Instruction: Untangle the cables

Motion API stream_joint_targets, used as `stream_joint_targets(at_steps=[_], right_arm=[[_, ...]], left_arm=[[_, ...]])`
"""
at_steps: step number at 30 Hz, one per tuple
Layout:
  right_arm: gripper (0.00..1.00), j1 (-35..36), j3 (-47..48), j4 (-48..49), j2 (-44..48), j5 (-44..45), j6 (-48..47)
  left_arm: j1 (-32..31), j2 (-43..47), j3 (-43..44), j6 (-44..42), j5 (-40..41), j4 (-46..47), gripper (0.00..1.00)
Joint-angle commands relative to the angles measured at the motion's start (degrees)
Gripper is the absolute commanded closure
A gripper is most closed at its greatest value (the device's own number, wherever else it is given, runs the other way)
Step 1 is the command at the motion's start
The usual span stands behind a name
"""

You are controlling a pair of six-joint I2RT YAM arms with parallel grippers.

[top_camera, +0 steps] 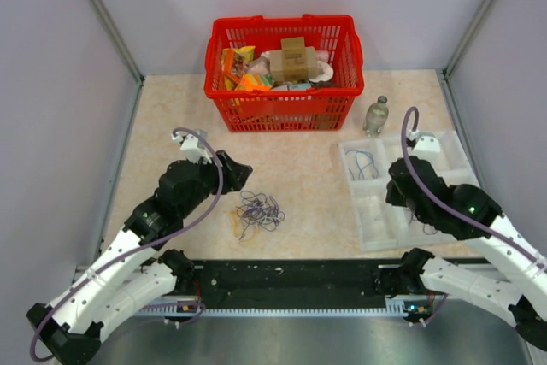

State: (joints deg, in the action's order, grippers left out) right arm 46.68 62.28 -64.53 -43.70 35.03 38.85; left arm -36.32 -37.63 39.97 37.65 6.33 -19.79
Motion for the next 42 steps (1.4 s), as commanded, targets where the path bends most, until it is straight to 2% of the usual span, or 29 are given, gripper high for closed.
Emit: stream_joint_targets(at_steps=[1, 6, 9, 11, 15, 21, 24, 31, 32, 33, 36, 38, 42], right_arm=[[1.00, -2.5, -7.2, -3.1, -3.9, -5.8, 8.7], [1.00, -12.4, -12.9, 3.7, -8.4, -7.7, 9.6], [1.00, -17.8, -14.4, 5.5, -9.7, -3.7, 9.7], [1.00, -18.1, -15.1, 8.4, -9.4, -3.6, 7.7], [1.00, -18.0, -20.9, 22.1, -9.3, -17.5, 0.8], [0.99, -17.7, -25.4, 24.1, -11.1, -18.7, 3.2], [0.84, -18.1, -25.9, 23.6, -8.9, -16.0, 3.3], [0.71, -19.3, -22.2, 20.0, -8.5, -17.6, 0.8], [0.64, -19.3, -20.7, 19.2, -7.3, -18.0, 0.3], [0.51, -19.2, -19.6, 18.7, -5.7, -18.9, -0.3], [0.31, -17.7, -16.1, 15.9, -2.9, -20.2, -1.3], [0.29, -15.7, -14.0, 13.4, -3.5, -20.8, -1.6], [0.30, -12.1, -14.2, 15.7, -9.2, -29.2, -1.5]], left_arm=[[0.0, -1.1, 0.6, 0.8, -1.7, 4.5, 0.28], [-0.1, -1.8, 1.3, 1.0, -2.9, 4.3, 0.28], [0.0, -0.9, 1.4, 0.9, -2.8, 3.4, 0.29], [0.0, -0.1, 1.6, 0.7, -2.3, 2.5, 0.29], [0.0, 0.9, 1.3, 0.6, -1.4, 2.4, 0.29], [0.0, -0.3, 1.0, 1.2, -3.0, 3.5, 0.29], [-0.1, -0.6, 0.9, 1.3, -3.2, 3.5, 0.29], [0.0, -0.4, 1.8, -0.2, -2.5, 2.5, 0.29], [0.0, -0.3, 1.7, -0.5, -2.3, 2.5, 0.30], [0.0, -0.2, 1.7, -0.6, -2.2, 2.7, 0.30], [0.1, -0.5, 1.8, -0.7, -2.5, 3.0, 0.30], [0.0, -1.0, 1.5, -0.6, -2.7, 3.6, 0.30], [0.1, -1.8, 1.5, -0.6, -3.5, 4.9, 0.30]])
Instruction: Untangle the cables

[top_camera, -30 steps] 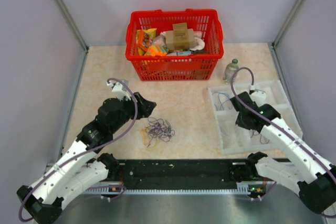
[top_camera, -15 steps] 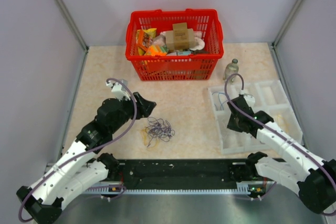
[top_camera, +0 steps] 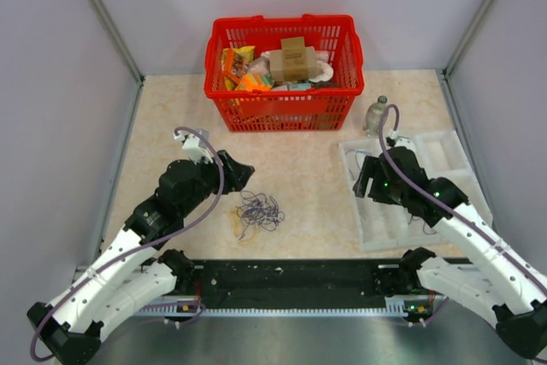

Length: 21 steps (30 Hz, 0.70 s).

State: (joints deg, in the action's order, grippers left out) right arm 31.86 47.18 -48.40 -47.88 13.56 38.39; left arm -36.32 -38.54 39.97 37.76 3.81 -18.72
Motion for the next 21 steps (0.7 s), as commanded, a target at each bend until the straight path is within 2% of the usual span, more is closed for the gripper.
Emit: stream_joint_targets(at_steps=[1, 2, 4, 5, 13, 18, 21], right_arm=[[0.32, 2.7, 0.3, 0.3, -6.8, -8.0, -1.0], [0.36, 2.7, -0.3, 1.1, -7.8, -7.3, -0.7], [0.56, 2.6, -1.7, 2.9, -7.7, -4.4, 0.4], [0.60, 2.7, -2.3, 4.0, -7.1, -3.6, 0.7], [0.66, 2.6, -4.1, 6.7, -8.3, -4.9, 0.3], [0.75, 2.5, -4.7, 7.4, -8.5, -4.2, 0.5], [0.90, 0.4, -5.6, 8.2, -8.7, -7.1, 0.6]], left_arm=[[0.1, -1.2, 1.6, -0.8, -1.2, 4.1, 0.30], [0.0, -1.4, 1.8, -0.6, -1.4, 4.1, 0.31], [0.1, -1.4, 2.1, -0.5, -2.1, 4.0, 0.31], [0.1, -1.2, 2.1, -0.5, -2.3, 3.7, 0.32], [0.0, 2.2, 0.9, 0.0, -1.1, 1.2, 0.32], [0.0, 2.2, 1.2, 0.2, -1.4, 1.5, 0.32], [-0.1, 1.9, 1.4, 0.0, -1.8, 1.8, 0.32]])
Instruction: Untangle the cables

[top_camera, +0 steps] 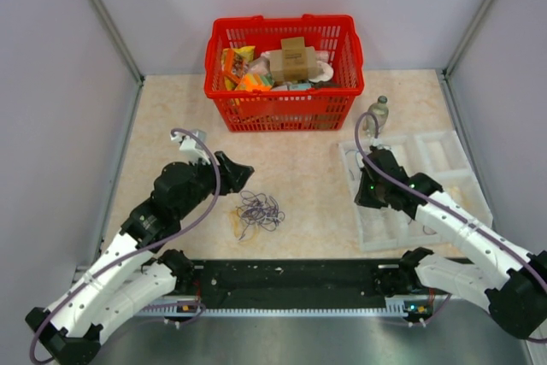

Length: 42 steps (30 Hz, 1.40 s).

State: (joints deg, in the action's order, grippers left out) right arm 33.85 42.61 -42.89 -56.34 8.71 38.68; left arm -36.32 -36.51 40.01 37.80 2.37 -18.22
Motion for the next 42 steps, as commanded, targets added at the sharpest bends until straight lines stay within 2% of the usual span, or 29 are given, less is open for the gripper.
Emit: stream_joint_targets(at_steps=[1, 4, 10, 14, 15, 18, 20, 22, 25, 26, 27, 28, 30, 31, 33, 36, 39, 42], right_arm=[[0.92, -2.2, -1.3, 2.6, -0.3, -2.3, 0.4], [1.00, -4.2, -2.4, 2.7, 0.5, -2.0, 0.8], [1.00, -8.4, -5.1, 2.5, 0.4, 0.0, 2.8], [0.98, -8.4, -6.3, 5.9, -3.2, 0.8, 0.5], [0.93, -8.4, -5.6, 5.9, -3.3, 0.7, -0.4], [0.67, -8.4, -2.1, 3.1, -0.1, 1.2, -3.6], [0.58, -8.3, 1.0, 0.8, 2.8, 1.8, -4.8], [0.53, -6.7, 4.0, -1.1, 4.6, 2.2, -6.0], [0.44, 4.0, 9.5, -2.6, 3.8, 8.6, -7.6], [0.38, 8.5, 11.2, -2.4, 2.3, 10.2, -8.0], [0.37, 11.9, 12.4, -0.8, 0.3, 9.7, -9.4], [0.35, 15.2, 13.1, 2.3, -1.8, 7.0, -11.1], [0.36, 18.3, 11.9, 11.6, -6.2, -5.0, -14.1], [0.37, 19.5, 10.2, 17.3, -8.4, -12.2, -14.9], [0.40, 20.8, 5.6, 28.5, -11.2, -21.1, -15.5], [0.44, 21.1, -0.1, 39.8, -13.7, -27.9, -15.6], [0.46, 21.0, -2.1, 45.1, -17.5, -33.4, -16.7], [0.46, 21.0, -4.3, 51.8, -21.1, -36.8, -16.1]], left_arm=[[0.0, -0.2, 1.5, 0.0, -0.4, 1.3, 0.32], [0.1, -0.6, 1.5, -0.2, -1.1, 1.0, 0.32], [0.1, -1.8, 1.3, -0.7, -1.3, -0.2, 0.31], [0.1, -6.9, 3.0, -0.8, -0.9, -4.4, 0.32], [0.0, -8.4, 3.3, -0.7, -0.4, -5.3, 0.33], [0.1, -11.9, 4.5, 1.2, 1.5, -8.6, 0.34], [0.1, -13.4, 5.2, 2.9, 3.1, -10.8, 0.34], [0.0, -13.8, 5.0, 4.3, 4.4, -12.6, 0.33], [0.1, -13.7, 3.4, 4.9, 3.7, -13.2, 0.35], [0.0, -13.4, 2.7, 4.9, 3.2, -13.3, 0.36], [0.1, -13.1, 2.0, 5.0, 2.6, -13.4, 0.38], [0.1, -12.7, 1.4, 5.1, 1.8, -13.3, 0.40], [0.1, -11.8, -0.8, 4.4, -1.7, -11.7, 0.41], [0.1, -11.5, -1.9, 4.3, -4.3, -10.5, 0.41], [0.0, -11.0, -4.9, 3.6, -8.9, -6.8, 0.39], [0.1, -13.2, -7.0, 2.5, -12.5, -3.9, 0.34], [0.0, -18.2, -5.8, 0.1, -14.5, -3.1, 0.33], [-0.3, -23.6, -4.0, -1.4, -14.2, -4.3, 0.40]])
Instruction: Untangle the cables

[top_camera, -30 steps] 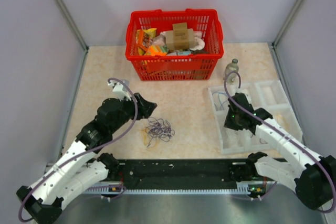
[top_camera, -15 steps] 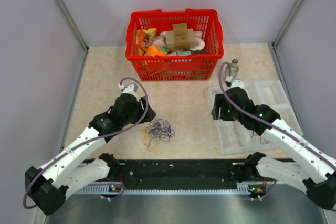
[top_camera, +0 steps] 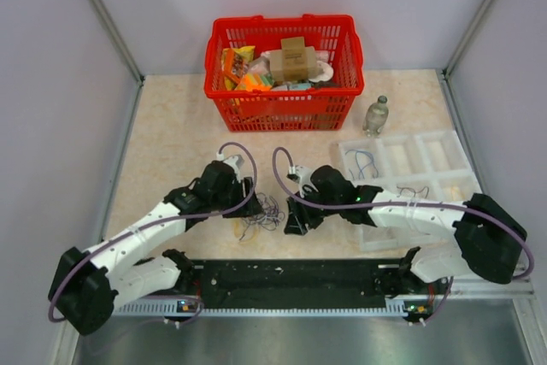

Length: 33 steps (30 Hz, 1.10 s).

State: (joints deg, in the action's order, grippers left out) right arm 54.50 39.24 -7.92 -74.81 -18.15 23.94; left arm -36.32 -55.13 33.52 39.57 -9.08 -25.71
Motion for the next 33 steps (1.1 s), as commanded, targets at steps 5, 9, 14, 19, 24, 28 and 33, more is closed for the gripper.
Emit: stream_joint_targets(at_steps=[5, 9, 14, 19, 24, 28, 33], right_arm=[[0.46, 0.7, -1.2, 19.7, -6.8, -6.6, -1.8], [0.49, 0.8, -0.2, 20.1, -9.3, -4.6, -2.3], [0.56, 0.7, 0.1, 20.1, -11.6, -2.6, -3.0], [0.56, 0.8, 1.9, 14.3, -11.9, 7.0, -5.3], [0.53, 0.8, 1.5, 14.4, -11.7, 5.6, -7.2], [0.52, 0.8, 1.9, 16.3, -12.9, 4.6, -8.2], [0.62, 1.3, 3.8, 21.4, -15.5, 0.5, -6.1]], left_arm=[[-0.8, -8.3, 3.0, -4.6, -1.4, 3.7, 0.51], [-0.8, -8.5, 3.1, -5.1, -1.6, 4.1, 0.58], [-0.9, -8.7, 2.3, -5.6, -2.6, 4.9, 0.67], [-0.8, -7.5, 2.1, -5.6, -2.4, 5.2, 0.77], [-0.9, -5.8, 2.3, -5.9, -2.6, 5.1, 0.97], [-0.9, -5.0, 3.0, -6.0, -3.0, 4.5, 1.00], [-0.8, -3.7, 2.8, -6.0, -2.6, 4.5, 1.00]])
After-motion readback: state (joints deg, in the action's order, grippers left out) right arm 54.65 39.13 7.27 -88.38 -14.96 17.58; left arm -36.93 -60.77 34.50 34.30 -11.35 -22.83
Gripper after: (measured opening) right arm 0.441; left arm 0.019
